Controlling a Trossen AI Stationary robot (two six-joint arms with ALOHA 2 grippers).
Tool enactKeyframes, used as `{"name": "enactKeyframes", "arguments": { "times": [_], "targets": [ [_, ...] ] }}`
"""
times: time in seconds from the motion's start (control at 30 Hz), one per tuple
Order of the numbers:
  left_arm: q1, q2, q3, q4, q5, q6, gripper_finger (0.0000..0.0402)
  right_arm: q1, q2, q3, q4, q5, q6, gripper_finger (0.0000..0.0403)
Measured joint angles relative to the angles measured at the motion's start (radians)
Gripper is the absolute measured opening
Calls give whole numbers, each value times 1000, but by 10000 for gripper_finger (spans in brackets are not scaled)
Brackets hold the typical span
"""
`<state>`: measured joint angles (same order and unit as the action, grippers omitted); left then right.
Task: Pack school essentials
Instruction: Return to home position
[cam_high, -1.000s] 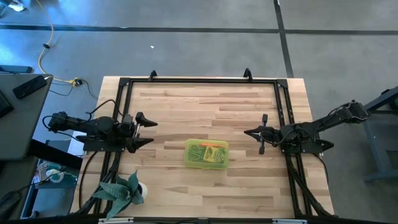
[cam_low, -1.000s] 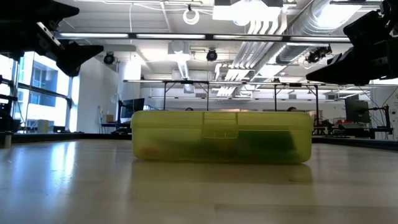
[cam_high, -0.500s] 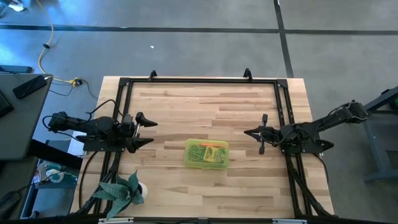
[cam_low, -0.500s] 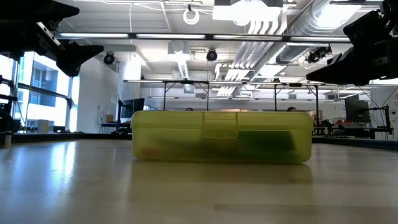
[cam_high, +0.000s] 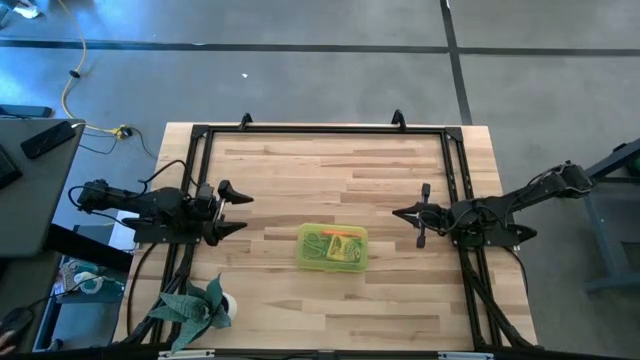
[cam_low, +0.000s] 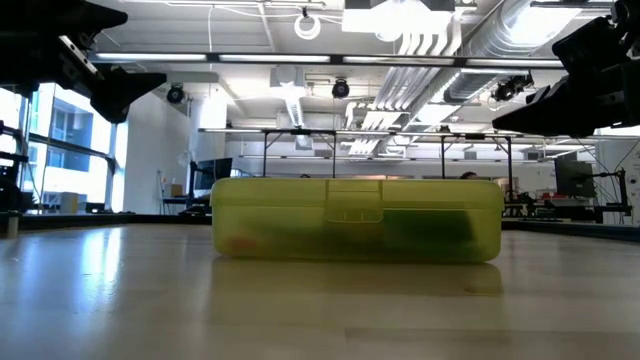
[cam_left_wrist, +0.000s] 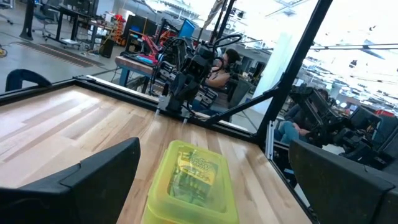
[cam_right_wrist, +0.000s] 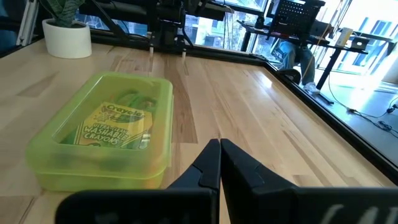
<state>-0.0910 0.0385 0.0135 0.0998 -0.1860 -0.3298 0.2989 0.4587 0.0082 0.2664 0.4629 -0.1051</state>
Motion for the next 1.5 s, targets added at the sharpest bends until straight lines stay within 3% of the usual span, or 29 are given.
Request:
{"name": "enactKeyframes", "arguments": {
  "times": [0.77,1.17,1.5],
  "targets": [
    [0,0,0,0,0,0,399,0,0,0,0,6,0,0],
    [0,0,0,0,0,0,399,0,0,0,2,152,104,0],
    [0,0,0,0,0,0,399,0,0,0,0,182,106,0]
  ]
}}
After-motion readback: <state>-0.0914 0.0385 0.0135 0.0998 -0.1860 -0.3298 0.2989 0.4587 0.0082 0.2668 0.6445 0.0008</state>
